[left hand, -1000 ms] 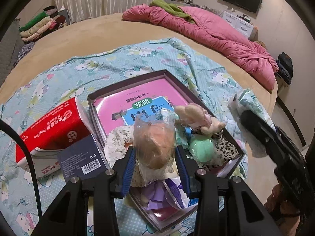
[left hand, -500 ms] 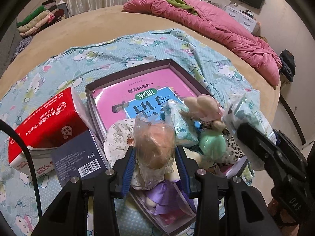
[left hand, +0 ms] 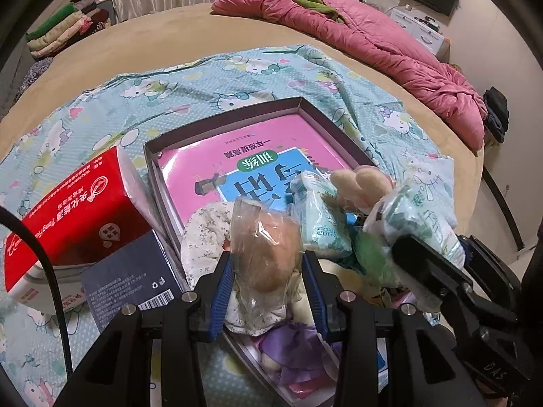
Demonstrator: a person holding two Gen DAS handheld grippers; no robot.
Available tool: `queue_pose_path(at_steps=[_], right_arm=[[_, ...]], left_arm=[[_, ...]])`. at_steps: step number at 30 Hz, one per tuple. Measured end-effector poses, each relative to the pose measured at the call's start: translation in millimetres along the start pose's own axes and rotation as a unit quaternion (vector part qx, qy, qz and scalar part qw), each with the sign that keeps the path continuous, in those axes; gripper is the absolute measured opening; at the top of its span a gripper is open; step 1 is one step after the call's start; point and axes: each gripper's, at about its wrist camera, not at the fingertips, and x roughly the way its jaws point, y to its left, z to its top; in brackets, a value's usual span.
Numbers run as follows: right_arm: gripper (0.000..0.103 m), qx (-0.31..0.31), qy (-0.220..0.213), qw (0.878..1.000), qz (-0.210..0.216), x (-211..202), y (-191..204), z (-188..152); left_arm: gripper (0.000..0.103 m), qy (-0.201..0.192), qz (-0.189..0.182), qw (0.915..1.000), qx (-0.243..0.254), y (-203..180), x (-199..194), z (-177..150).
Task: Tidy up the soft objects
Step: 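Carry the bread roll over the tray with the left while the right carries the tissue pack, then lower the bread roll into the tray with the left while the right lowers the tissue pack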
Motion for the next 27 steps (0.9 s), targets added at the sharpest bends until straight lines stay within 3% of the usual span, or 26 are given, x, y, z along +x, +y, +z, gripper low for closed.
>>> queue_pose_path(at_steps=[18, 27], right_arm=[[0.049, 0.007, 0.018, 1.000, -0.015, 33.7, -7.8, 0.7], [0.053, 0.026, 0.015, 1.000, -0.008, 30.9, -17.5, -1.8]], left_arm=[[0.041, 0.001, -0.004, 1.0000, 0.005, -0.6, 8.1, 5.9], [0.041, 0.002, -0.003, 1.0000, 0.006, -0.7, 8.6, 5.8]])
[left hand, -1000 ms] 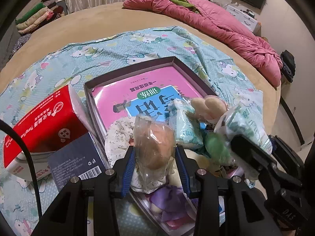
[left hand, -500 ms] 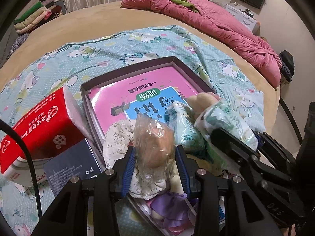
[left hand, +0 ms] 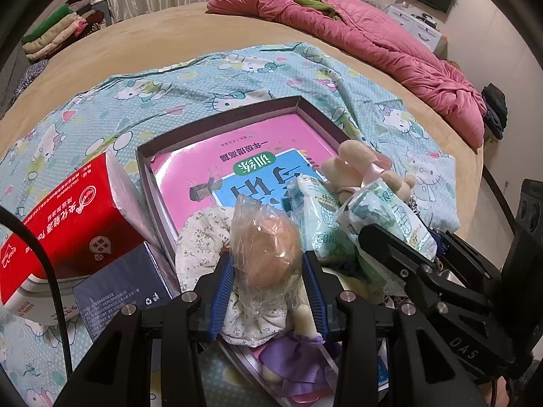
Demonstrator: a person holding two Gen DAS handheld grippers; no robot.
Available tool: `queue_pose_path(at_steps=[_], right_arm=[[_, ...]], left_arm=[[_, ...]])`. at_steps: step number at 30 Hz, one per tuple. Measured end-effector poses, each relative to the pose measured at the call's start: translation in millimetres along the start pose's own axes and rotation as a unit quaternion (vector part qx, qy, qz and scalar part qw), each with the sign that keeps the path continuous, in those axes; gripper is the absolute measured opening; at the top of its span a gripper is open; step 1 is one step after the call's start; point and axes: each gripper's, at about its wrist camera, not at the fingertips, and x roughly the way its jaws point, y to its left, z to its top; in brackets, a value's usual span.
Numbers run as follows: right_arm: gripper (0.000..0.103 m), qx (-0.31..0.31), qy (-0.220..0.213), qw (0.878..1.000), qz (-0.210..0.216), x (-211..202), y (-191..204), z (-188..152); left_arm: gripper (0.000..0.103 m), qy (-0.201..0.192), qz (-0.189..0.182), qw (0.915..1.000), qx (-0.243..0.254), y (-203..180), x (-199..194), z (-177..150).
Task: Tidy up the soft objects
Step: 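Lower the bread roll into the tray with the left while the right lowers the tissue pack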
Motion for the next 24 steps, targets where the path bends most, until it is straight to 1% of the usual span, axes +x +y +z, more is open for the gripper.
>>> queue_pose_path(at_steps=[6, 10, 13, 21, 22, 23, 24], right_arm=[[0.055, 0.010, -0.001, 1.000, 0.005, -2.7, -4.2, 1.1], [0.059, 0.020, -0.021, 1.000, 0.005, -13.0, -8.7, 2.4], [0.059, 0.029, -0.034, 0.999, 0.000, -20.8, -12.9, 3.6], [0.060, 0.038, -0.048, 0.998, -0.015, -29.4, -17.9, 4.5], [0.060, 0.038, -0.050, 0.998, -0.017, -30.3, -18.1, 4.8], [0.064, 0.039, -0.052, 0.998, -0.018, -30.7, -19.0, 5.0], [0.066, 0.041, -0.054, 0.998, -0.019, -31.6, -19.7, 5.2]], left_arm=[[0.041, 0.001, -0.005, 1.0000, -0.001, -1.5, -1.1, -1.1], [0.041, 0.001, -0.014, 0.9999, -0.007, -0.5, -1.1, -2.6], [0.041, 0.000, -0.017, 0.9998, -0.005, -2.6, -1.9, -3.7], [0.042, 0.003, -0.022, 0.9998, 0.002, -10.5, -3.1, -6.2], [0.044, 0.002, -0.024, 0.9997, 0.004, -11.9, -3.9, -6.4], [0.045, -0.001, -0.026, 0.9996, 0.005, -13.3, -5.2, -6.6], [0.046, -0.003, -0.027, 0.9996, 0.006, -14.3, -6.1, -6.8]])
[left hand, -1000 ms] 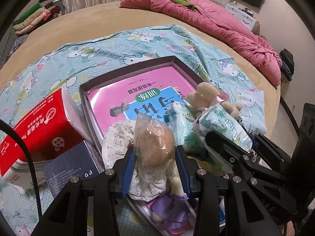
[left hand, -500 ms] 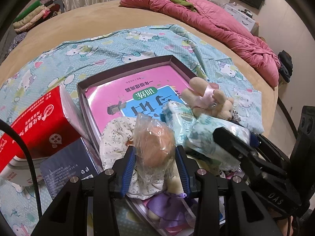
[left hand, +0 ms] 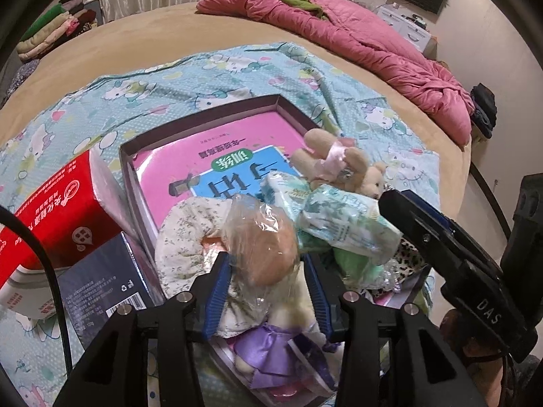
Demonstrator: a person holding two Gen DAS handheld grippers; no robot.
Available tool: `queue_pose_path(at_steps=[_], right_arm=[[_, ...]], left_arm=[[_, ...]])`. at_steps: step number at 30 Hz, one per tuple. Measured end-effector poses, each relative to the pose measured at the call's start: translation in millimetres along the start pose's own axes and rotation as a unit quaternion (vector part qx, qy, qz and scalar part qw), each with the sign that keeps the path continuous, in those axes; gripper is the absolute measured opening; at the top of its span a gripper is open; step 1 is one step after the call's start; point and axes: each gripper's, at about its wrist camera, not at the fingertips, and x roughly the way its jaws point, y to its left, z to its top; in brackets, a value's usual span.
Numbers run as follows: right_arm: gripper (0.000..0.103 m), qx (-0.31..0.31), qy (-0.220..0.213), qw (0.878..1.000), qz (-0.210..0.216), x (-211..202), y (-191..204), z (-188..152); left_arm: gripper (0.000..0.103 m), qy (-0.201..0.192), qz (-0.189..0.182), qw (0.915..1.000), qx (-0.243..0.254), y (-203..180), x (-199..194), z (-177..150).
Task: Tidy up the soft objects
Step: 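Lower the bread roll into the tray with the left while the right lowers the tissue pack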
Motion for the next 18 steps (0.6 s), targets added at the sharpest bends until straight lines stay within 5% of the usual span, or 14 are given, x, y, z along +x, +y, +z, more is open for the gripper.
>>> queue_pose_path(at_steps=[18], right_arm=[[0.075, 0.002, -0.009, 0.999, -0.036, -13.5, -0.9, -0.4]], left_arm=[[0.064, -0.006, 0.007, 0.9999, 0.003, -3.6, -14.6, -7.6]])
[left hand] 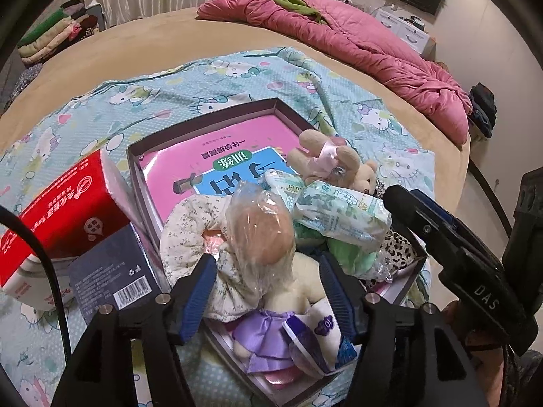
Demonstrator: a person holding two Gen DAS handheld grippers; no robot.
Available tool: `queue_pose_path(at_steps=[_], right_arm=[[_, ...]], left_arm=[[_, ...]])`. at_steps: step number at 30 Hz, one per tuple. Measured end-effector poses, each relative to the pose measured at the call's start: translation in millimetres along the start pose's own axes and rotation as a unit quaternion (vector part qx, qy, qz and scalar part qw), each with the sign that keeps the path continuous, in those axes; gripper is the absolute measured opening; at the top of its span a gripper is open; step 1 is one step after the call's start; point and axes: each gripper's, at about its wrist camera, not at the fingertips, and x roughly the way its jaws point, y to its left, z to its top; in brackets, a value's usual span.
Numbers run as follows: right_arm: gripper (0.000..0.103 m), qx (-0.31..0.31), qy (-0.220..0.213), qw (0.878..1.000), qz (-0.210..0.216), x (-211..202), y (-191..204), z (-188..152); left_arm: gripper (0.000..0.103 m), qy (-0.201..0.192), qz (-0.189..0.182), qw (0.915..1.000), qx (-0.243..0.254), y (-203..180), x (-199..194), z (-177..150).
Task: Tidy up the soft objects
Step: 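Lower the bread roll into the tray with the left while the right lowers the tissue pack, then open both grippers and lift them away from the tray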
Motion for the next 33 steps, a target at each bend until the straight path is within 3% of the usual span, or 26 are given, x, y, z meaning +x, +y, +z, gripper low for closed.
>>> queue_pose_path(at_steps=[9, 17, 24, 29, 33], right_arm=[[0.077, -0.008, 0.005, 1.000, -0.028, -7.6, 6.3, -3.0], [0.079, -0.020, 0.003, 0.999, -0.042, -14.9, 20.1, -2.5], [0.081, 0.000, -0.034, 0.999, -0.031, -51.2, 42.9, 13.5], [0.082, -0.020, -0.056, 0.998, -0.033, -79.2, 74.7, 20.8], [0.083, -0.024, -0.052, 0.997, -0.042, -95.2, 94.1, 15.2]], left_arm=[[0.074, -0.014, -0.001, 0.9999, -0.008, 5.9, -13.8, -4.4], [0.074, -0.025, 0.003, 0.9995, -0.018, 14.2, -27.7, -12.6], [0.079, -0.038, 0.022, 0.9989, -0.019, 20.7, -51.4, -24.5], [0.083, -0.051, 0.041, 0.9973, -0.033, 27.4, -74.9, -32.9], [0.085, -0.062, 0.057, 0.9958, -0.036, 30.8, -92.9, -41.5]])
